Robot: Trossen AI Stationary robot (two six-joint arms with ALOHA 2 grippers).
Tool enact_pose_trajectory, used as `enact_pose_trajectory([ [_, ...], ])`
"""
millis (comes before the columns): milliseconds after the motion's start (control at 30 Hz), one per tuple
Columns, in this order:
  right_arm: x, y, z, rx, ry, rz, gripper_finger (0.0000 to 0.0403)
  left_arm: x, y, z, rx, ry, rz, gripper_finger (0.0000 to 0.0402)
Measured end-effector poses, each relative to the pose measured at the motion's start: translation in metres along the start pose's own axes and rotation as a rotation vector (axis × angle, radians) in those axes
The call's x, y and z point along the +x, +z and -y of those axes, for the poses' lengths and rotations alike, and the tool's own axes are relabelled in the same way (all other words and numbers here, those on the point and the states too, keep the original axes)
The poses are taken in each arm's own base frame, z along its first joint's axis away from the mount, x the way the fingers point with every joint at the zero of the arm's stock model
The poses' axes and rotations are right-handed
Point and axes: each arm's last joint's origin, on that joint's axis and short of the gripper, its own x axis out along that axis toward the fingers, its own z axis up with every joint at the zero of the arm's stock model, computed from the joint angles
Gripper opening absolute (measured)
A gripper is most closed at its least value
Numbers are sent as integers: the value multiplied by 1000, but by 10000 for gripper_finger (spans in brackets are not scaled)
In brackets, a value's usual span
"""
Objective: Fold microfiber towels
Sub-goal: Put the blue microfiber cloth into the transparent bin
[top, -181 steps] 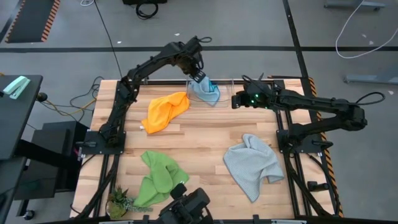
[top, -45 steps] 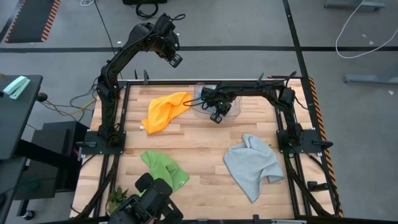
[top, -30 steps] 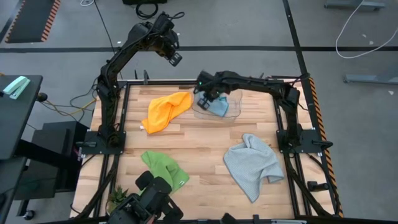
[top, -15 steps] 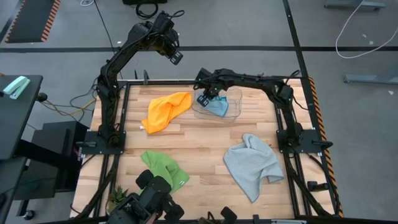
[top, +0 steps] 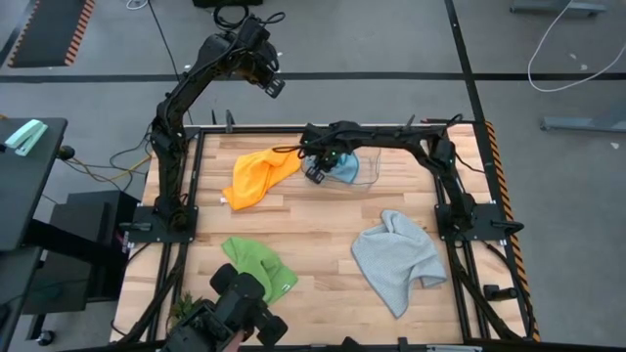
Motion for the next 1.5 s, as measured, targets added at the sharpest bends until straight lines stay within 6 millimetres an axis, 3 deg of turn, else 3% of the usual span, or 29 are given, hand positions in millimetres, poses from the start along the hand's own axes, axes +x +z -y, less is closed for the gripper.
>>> enact_pose_trajectory([
  [300,-1,11,32,74,-133,64,0,0,2,0,-7,0,21,26],
  [533,-5,14,40,98,-136,92,0,-1,5,0,-8,3,56,14],
  [700,-40,11,30,79,-116,154,0,-1,7,-2,-12,8,79,15],
  [800,-66,1,17,32,-94,144,0,-1,7,-5,-4,13,77,21],
  [867,-72,-8,9,-15,-64,91,0,-1,7,-7,2,15,76,24],
  [1000,-61,-15,2,-70,-47,-8,0,-1,6,-10,-3,20,72,27],
  [1200,-46,-20,12,-53,-69,-67,0,-1,5,-12,-4,22,67,18],
  [1500,-24,-46,8,-101,-56,-225,0,-1,5,-11,-3,21,63,16],
])
